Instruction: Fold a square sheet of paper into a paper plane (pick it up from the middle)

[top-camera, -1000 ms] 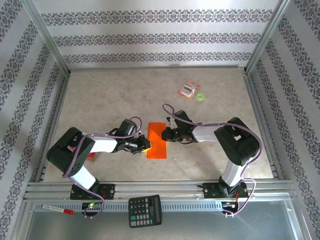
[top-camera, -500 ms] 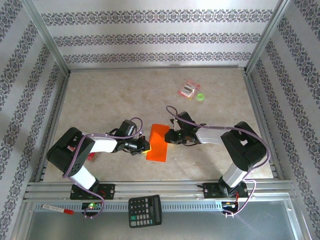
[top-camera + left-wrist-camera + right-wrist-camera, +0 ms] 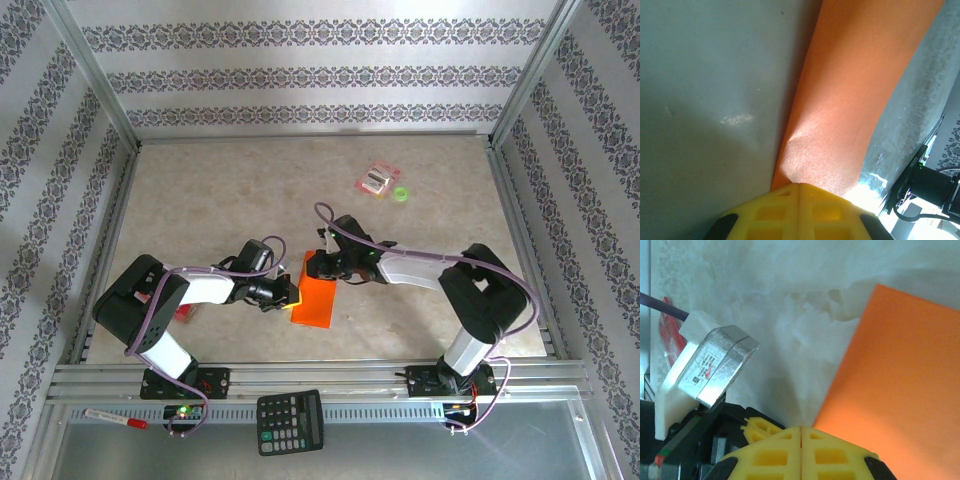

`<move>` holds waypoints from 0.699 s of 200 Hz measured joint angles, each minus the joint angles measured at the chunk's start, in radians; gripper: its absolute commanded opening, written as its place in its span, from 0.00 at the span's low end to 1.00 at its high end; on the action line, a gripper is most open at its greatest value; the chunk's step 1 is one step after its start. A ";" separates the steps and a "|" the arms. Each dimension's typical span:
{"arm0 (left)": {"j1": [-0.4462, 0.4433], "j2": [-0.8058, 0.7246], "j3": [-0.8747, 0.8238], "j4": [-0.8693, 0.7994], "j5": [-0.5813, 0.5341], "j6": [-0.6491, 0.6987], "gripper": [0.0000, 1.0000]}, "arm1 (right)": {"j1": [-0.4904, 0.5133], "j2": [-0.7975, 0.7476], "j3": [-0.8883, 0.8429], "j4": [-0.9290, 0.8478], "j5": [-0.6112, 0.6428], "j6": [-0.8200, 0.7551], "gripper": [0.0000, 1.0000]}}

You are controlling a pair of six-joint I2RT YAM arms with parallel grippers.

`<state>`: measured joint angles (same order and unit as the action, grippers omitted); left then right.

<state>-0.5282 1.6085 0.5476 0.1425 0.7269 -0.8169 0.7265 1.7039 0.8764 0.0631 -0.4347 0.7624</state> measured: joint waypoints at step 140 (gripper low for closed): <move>0.000 -0.006 -0.013 0.004 -0.001 0.029 0.00 | 0.021 0.212 0.103 0.011 -0.042 0.047 0.00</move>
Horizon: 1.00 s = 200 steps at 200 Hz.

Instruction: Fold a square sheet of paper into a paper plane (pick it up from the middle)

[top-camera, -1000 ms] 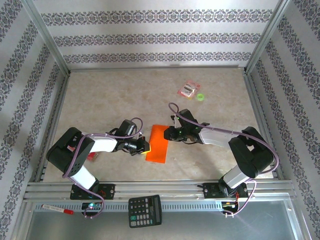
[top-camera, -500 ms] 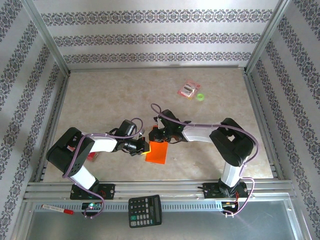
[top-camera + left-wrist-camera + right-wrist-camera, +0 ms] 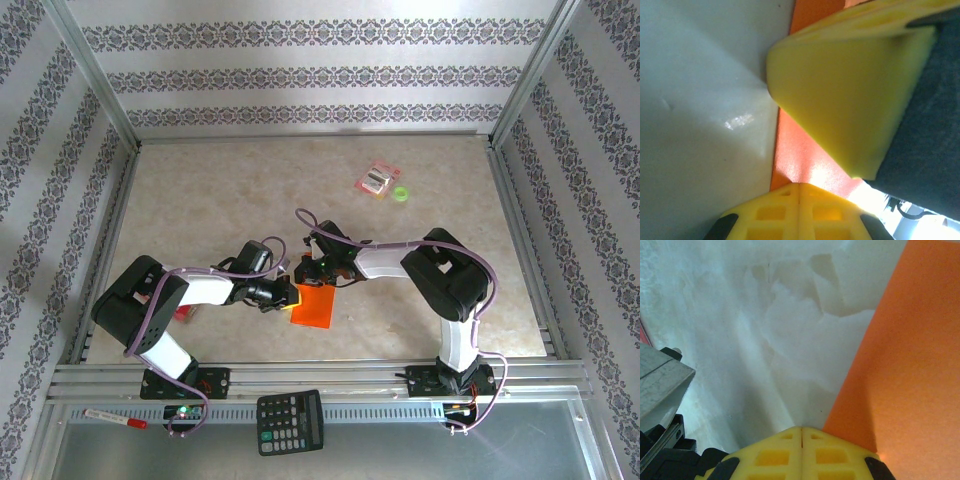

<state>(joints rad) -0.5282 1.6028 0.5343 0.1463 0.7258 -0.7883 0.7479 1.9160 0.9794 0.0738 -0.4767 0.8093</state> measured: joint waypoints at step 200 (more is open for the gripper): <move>0.000 0.004 0.000 -0.023 0.004 0.085 0.00 | -0.105 0.099 0.177 -0.122 0.000 -0.024 0.00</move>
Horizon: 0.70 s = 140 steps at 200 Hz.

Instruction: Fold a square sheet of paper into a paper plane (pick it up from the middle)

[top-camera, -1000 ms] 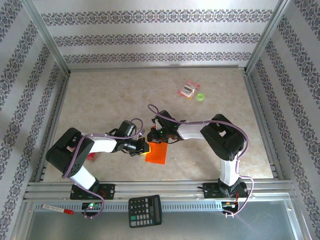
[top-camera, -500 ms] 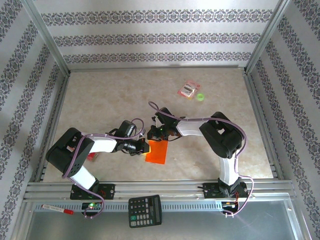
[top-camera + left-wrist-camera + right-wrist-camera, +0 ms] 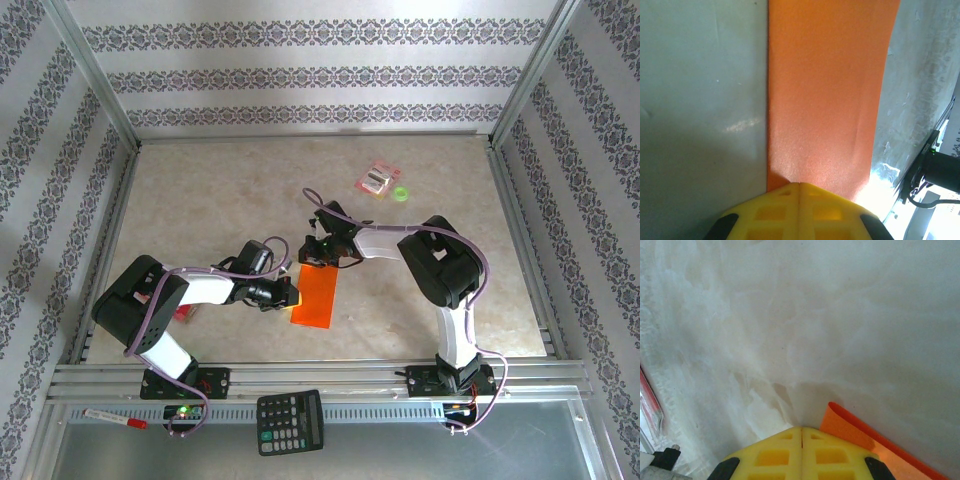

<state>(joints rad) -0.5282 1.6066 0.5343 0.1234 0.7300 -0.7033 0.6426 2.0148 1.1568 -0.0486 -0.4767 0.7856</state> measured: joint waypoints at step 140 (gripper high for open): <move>0.000 0.000 0.000 0.000 0.000 0.005 0.00 | -0.061 0.078 0.142 -0.120 -0.053 -0.007 0.00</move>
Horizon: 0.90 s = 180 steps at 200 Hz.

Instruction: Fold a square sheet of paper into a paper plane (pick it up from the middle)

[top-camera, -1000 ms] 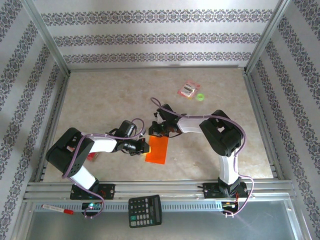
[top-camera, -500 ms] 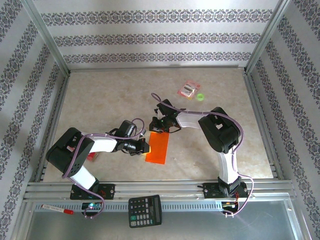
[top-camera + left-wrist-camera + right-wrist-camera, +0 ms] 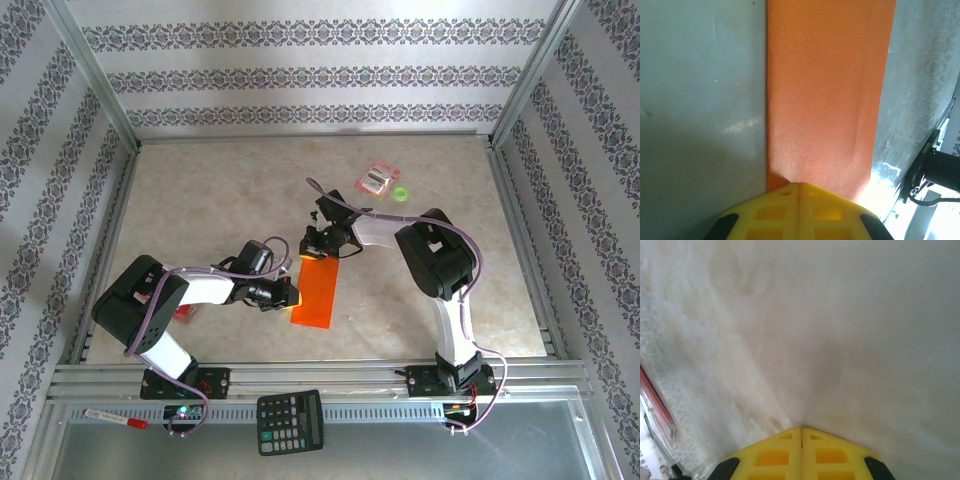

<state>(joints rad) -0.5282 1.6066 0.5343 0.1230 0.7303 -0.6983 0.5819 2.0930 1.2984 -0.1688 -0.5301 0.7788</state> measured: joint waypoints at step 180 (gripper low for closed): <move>0.000 -0.001 0.013 -0.011 -0.001 -0.009 0.00 | 0.063 -0.164 -0.215 0.154 0.012 -0.016 0.00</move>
<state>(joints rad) -0.5282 1.6054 0.5468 0.1116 0.7296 -0.7071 0.6445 1.9285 1.0836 -0.0151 -0.5182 0.7624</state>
